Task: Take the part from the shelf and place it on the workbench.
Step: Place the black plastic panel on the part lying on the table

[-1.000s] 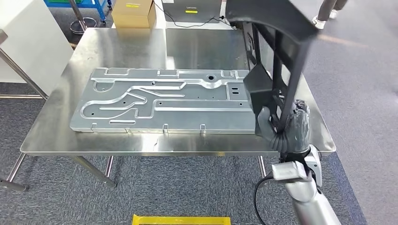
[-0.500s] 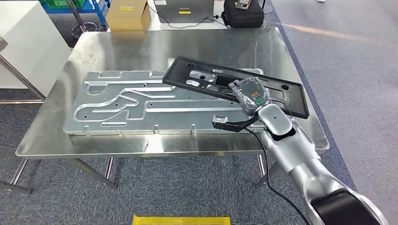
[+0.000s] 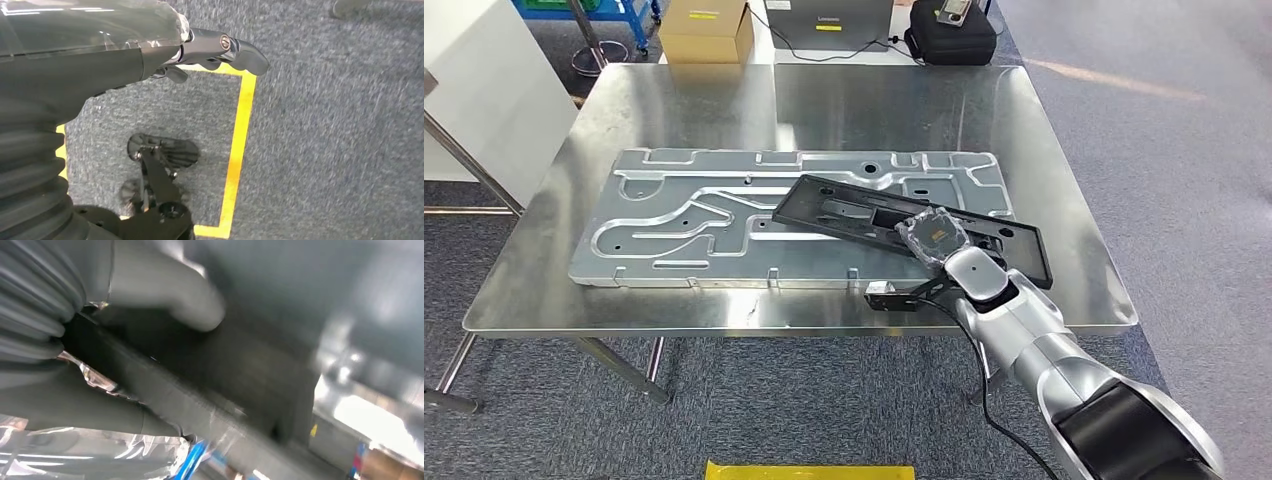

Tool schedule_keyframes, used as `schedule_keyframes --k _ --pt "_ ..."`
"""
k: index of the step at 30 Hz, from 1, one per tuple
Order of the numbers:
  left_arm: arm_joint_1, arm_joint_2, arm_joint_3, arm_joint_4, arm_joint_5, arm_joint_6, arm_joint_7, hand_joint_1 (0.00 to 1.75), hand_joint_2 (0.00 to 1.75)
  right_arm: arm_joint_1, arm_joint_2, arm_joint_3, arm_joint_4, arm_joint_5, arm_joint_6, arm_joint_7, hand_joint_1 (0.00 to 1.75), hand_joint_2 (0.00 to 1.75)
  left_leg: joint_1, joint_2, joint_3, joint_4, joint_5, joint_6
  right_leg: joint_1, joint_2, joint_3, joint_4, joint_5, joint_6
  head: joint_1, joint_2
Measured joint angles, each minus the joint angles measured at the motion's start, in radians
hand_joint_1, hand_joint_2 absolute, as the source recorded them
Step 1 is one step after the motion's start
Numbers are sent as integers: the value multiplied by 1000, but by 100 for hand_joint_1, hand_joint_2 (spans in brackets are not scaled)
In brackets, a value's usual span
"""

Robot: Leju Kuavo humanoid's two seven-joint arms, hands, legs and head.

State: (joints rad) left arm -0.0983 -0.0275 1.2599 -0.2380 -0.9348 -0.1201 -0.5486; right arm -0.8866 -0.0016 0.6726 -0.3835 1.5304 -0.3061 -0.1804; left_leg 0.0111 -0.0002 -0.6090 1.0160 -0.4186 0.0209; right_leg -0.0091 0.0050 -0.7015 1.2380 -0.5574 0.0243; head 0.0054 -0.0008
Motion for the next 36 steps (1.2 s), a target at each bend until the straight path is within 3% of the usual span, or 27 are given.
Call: schedule_keyframes --k 1,2,3,5,7,10,12,15,17,18,20,22,24,27,28,30,32,33,34,36 --pt "-1 0 0 0 -1 0 1 0 175 7 0 1 9 -4 -3 5 0 0 0 0 0 0 0 1 -2 0 -26 49 -14 2 0 0" --pt "-1 0 0 0 -2 0 3 0 175 12 0 1 16 -9 -9 9 0 0 0 0 1 0 0 1 -3 0 -36 66 -9 3 0 0" --pt "-1 0 0 0 -3 0 6 0 175 14 0 1 21 -14 -17 13 0 0 0 0 2 1 0 0 -4 -1 -24 41 14 2 0 0" --pt "-2 -1 -1 0 -5 0 10 0 87 13 -2 1 28 -32 -50 17 0 0 0 0 6 1 -1 -2 -3 -2 45 -93 78 -6 0 0" --pt "-3 -2 -2 0 -7 2 10 0 0 14 -4 -2 31 -52 -99 15 0 0 -2 -1 7 1 -2 -10 2 -3 98 -200 111 -15 0 0" --pt "-4 -3 -4 0 -8 4 10 0 0 23 -4 -10 31 -80 -181 9 0 0 -2 -2 8 -2 -1 -28 5 -1 106 -221 118 -27 -1 0" --pt "-6 -3 -6 0 -10 4 11 0 0 31 -4 -22 26 -103 -243 -5 0 0 -1 -2 -4 24 -22 -37 0 -2 108 -230 126 -39 -2 0" --pt "-7 -3 -9 1 -9 6 13 0 0 50 -6 -46 -3 -139 -332 -44 0 0 2 -2 -77 196 -118 -45 -1 -2 105 -233 130 -49 -4 0" --pt "-6 -3 -9 2 -2 6 11 0 0 79 -11 -68 -57 -153 -368 -71 0 0 3 -2 -113 280 -143 -50 0 -2 105 -232 129 -49 -4 0" --pt "-5 -3 -9 2 1 6 9 0 0 98 -15 -83 -98 -156 -378 -85 0 0 3 -2 -106 267 -126 -50 0 -1 106 -230 128 -48 -4 0" --pt "-3 -3 -9 3 8 6 3 0 0 135 -26 -116 -200 -163 -387 -114 0 0 5 -2 -47 143 -61 -49 -1 0 106 -224 121 -42 -4 0" --pt "-1 -3 -9 3 14 6 -1 0 0 171 -41 -150 -309 -191 -392 -155 0 0 3 -3 5 33 -23 -41 2 0 103 -215 115 -33 -4 0" --pt "3 -3 -8 3 21 6 -4 0 0 219 -59 -185 -429 -293 -394 -234 0 0 -1 -5 15 12 -24 -31 5 -1 100 -212 114 -24 -4 0" --pt "9 -4 -5 3 33 7 -9 0 0 309 -92 -230 -633 -611 -374 -386 0 0 2 -6 17 5 -20 -12 2 -2 94 -194 95 -8 -3 0" --pt "9 -4 -2 3 38 7 -10 0 0 341 -106 -243 -707 -734 -353 -426 0 0 3 -6 19 1 -19 -6 1 -2 79 -158 72 -3 -3 0" --pt "9 -4 4 3 48 9 -12 0 0 411 -136 -269 -853 -959 -291 -482 0 0 4 -6 20 0 -20 2 -2 -2 19 -34 10 4 -3 0" --pt "13 -4 13 3 60 11 -15 0 0 486 -167 -299 -996 -1140 -234 -506 0 0 2 -6 21 1 -22 5 -3 -2 -34 63 -18 8 -3 0" --pt "15 -4 18 3 66 12 -17 0 0 522 -184 -316 -1067 -1217 -214 -511 0 0 1 -7 21 1 -23 6 -4 -2 -35 61 -5 8 -3 0" --pt "16 -5 22 3 70 12 -20 0 0 554 -200 -336 -1139 -1283 -203 -513 0 0 1 -7 23 1 -25 5 -4 -2 -18 21 24 6 -3 0" --pt "18 -8 30 3 78 11 -30 0 0 608 -228 -383 -1269 -1364 -204 -514 0 0 -2 -8 28 2 -29 1 0 -4 51 -119 87 -4 -3 0"
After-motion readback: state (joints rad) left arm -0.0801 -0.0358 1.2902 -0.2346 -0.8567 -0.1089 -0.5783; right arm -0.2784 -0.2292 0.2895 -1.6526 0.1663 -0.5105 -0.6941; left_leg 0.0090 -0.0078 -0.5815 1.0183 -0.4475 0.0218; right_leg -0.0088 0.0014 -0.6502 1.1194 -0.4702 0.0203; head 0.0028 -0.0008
